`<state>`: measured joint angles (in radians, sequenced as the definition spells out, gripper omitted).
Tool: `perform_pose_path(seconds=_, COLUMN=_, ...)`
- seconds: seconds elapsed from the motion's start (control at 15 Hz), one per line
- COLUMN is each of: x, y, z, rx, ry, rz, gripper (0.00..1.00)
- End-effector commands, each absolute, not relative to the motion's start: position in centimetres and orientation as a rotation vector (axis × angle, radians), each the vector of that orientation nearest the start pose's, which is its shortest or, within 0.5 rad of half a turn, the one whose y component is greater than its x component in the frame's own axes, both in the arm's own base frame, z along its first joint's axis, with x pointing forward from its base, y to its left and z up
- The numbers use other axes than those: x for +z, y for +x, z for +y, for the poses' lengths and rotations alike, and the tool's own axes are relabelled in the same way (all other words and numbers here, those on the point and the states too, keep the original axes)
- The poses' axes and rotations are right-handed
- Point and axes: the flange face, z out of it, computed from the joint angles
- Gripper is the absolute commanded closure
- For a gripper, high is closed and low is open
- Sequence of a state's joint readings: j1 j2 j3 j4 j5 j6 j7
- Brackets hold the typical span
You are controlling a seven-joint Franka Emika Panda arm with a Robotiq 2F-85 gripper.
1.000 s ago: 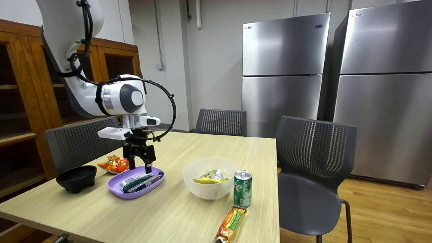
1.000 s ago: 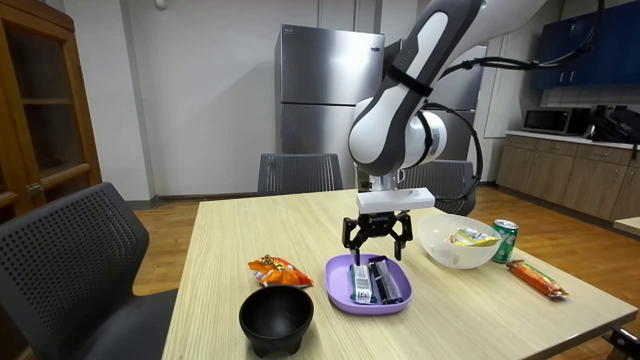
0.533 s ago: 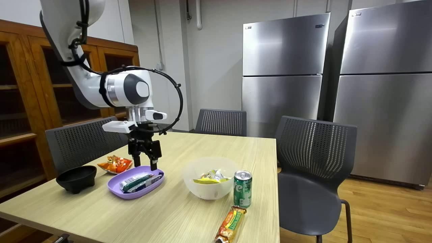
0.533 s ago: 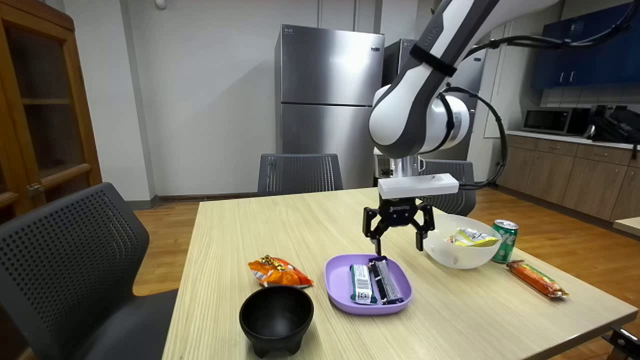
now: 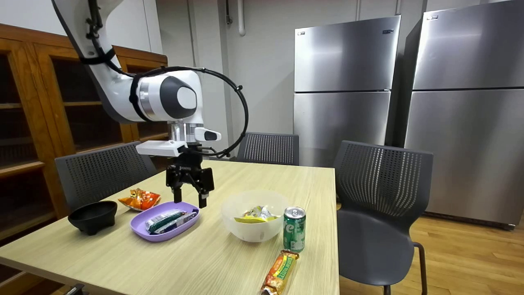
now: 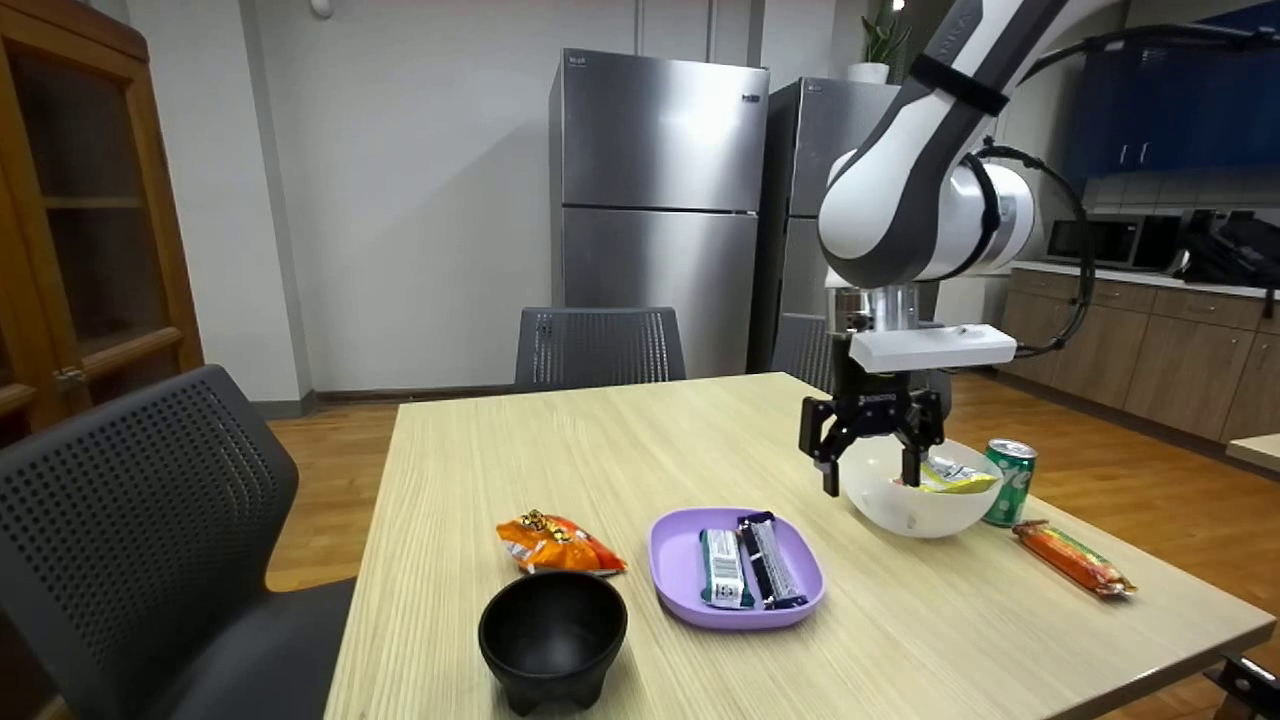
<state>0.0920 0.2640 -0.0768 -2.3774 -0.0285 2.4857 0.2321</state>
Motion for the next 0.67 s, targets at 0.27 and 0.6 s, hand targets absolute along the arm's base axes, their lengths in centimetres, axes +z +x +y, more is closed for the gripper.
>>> perform_pose_path(seconds=0.27, x=20.1, y=46.0, z=-6.6, rx=0.290, ry=-3.163, rz=0.205, gripper=0.00)
perform_pose_path(seconds=0.6, x=19.1, y=46.1, z=-8.1, rx=0.311, ry=-3.149, rz=0.254, gripper=0.00)
